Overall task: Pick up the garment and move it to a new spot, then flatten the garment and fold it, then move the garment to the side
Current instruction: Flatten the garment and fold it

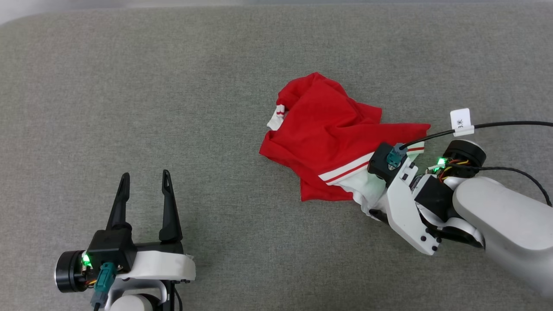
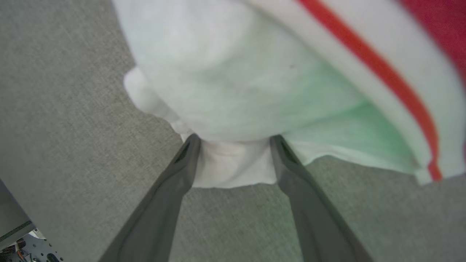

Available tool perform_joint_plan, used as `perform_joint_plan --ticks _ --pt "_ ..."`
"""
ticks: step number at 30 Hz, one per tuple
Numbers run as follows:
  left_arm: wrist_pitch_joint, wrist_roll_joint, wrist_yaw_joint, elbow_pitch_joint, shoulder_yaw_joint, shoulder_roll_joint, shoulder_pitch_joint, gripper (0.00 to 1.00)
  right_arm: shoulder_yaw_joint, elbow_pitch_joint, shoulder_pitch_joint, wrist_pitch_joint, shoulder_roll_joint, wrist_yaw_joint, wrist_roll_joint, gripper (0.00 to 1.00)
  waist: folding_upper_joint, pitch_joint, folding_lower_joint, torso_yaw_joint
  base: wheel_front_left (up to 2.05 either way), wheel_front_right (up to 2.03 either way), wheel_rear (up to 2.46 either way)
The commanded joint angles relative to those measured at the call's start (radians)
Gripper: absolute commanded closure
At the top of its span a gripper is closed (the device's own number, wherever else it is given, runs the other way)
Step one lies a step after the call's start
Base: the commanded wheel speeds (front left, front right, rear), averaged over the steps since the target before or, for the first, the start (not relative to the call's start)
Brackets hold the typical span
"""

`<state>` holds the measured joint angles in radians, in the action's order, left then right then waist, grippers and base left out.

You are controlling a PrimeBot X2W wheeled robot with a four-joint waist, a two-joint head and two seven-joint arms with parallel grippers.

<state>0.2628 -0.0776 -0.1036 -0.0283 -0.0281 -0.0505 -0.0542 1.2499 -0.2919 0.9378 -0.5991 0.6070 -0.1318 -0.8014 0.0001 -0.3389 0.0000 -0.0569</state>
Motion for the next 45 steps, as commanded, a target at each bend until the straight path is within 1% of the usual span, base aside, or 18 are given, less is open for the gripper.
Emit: perform_joint_plan --ticks 1,2,3,7,12,15,16,17,19,20,24,27,33,34,35,37,40,45 --pt "0.003 -0.003 0.004 0.004 0.002 0.0 -0.014 0.0 0.04 -0.045 -0.052 -0.007 -0.013 0.002 -0.006 0.0 -0.0001 -0.006 0.0 -0.01 0.0 0.0 0.0" --pt "0.003 -0.002 0.003 0.006 0.006 0.0 -0.013 0.0 0.044 -0.048 -0.061 0.003 -0.016 0.002 -0.008 0.53 -0.0001 -0.003 0.0 -0.01 0.0 0.0 0.0" --pt "0.003 -0.002 0.003 0.008 0.008 0.0 -0.009 0.0 0.045 -0.046 -0.062 0.021 -0.015 0.002 -0.013 1.0 -0.0001 0.003 0.0 -0.008 0.0 0.0 0.0" --pt "0.003 -0.004 0.0 0.02 0.02 0.0 0.016 0.0 0.034 -0.02 -0.042 0.13 0.03 0.001 -0.019 1.0 -0.0001 0.047 0.0 0.005 0.0 0.0 0.0" --pt "0.003 -0.007 -0.006 0.02 0.037 0.0 0.047 0.0 -0.035 0.062 -0.013 0.26 0.117 0.001 -0.051 1.0 -0.0001 0.107 0.0 0.041 0.0 0.0 0.0" --pt "0.003 -0.005 -0.01 0.016 0.036 0.0 0.063 0.0 -0.086 0.098 -0.029 0.292 0.189 0.002 -0.051 1.0 -0.0001 0.135 0.0 0.063 0.0 0.0 0.0" --pt "0.003 -0.005 -0.01 0.016 0.036 0.0 0.063 0.0 -0.086 0.098 -0.029 0.292 0.189 0.002 -0.051 1.0 -0.0001 0.135 0.0 0.063 0.0 0.0 0.0" --pt "0.003 -0.003 -0.008 0.015 0.036 0.0 0.072 0.0 -0.121 0.108 -0.064 0.3 0.232 0.002 -0.064 1.0 -0.0001 0.149 0.0 0.072 0.0 0.0 0.0" --pt "0.003 -0.001 -0.006 0.012 0.039 0.0 0.081 0.0 -0.156 0.108 -0.1 0.306 0.273 0.002 -0.072 1.0 -0.0001 0.159 0.0 0.079 0.0 0.0 0.0" --pt "0.003 -0.001 -0.006 0.012 0.039 0.0 0.081 0.0 -0.156 0.108 -0.1 0.306 0.273 0.002 -0.072 1.0 -0.0001 0.159 0.0 0.079 0.0 0.0 0.0" --pt "0.003 0.002 -0.002 0.009 0.048 0.0 0.091 0.0 -0.195 0.064 -0.212 0.305 0.335 0.002 -0.093 1.0 -0.0001 0.17 0.0 0.086 0.0 0.0 0.0" --pt "0.003 0.003 0.0 0.007 0.053 0.0 0.099 0.0 -0.211 0.002 -0.3 0.318 0.335 0.002 -0.1 1.0 -0.0001 0.172 0.0 0.089 0.0 0.0 0.0" --pt "0.003 0.005 0.002 0.014 0.047 0.0 0.1 0.0 -0.219 -0.125 -0.443 0.346 0.258 0.001 -0.137 1.0 -0.0001 0.175 0.0 0.082 0.0 0.0 0.0" --pt "0.003 0.005 -0.001 0.019 0.048 0.0 0.106 0.0 -0.238 -0.166 -0.462 0.402 0.23 0.002 -0.115 0.62 -0.0001 0.185 0.0 0.08 0.0 0.0 0.0" --pt "0.003 0.004 -0.002 0.02 0.049 0.0 0.11 0.0 -0.257 -0.171 -0.457 0.435 0.226 0.002 -0.108 0.0 -0.0001 0.192 0.0 0.081 0.0 0.0 0.0" --pt "0.003 0.003 -0.005 0.021 0.052 0.0 0.118 0.0 -0.293 -0.178 -0.459 0.488 0.226 0.002 -0.097 0.0 -0.0001 0.205 0.0 0.084 0.0 0.0 0.0" --pt "0.003 0.005 -0.009 0.015 0.06 0.0 0.133 0.0 -0.345 -0.166 -0.454 0.554 0.251 0.002 -0.05 0.0 -0.0001 0.225 0.0 0.094 0.0 0.0 0.0" --pt "0.003 0.015 -0.003 0.006 0.073 0.0 0.147 0.0 -0.459 -0.118 -0.467 0.606 0.289 0.002 0.011 0.0 -0.0001 0.25 0.0 0.109 0.0 0.0 0.0"
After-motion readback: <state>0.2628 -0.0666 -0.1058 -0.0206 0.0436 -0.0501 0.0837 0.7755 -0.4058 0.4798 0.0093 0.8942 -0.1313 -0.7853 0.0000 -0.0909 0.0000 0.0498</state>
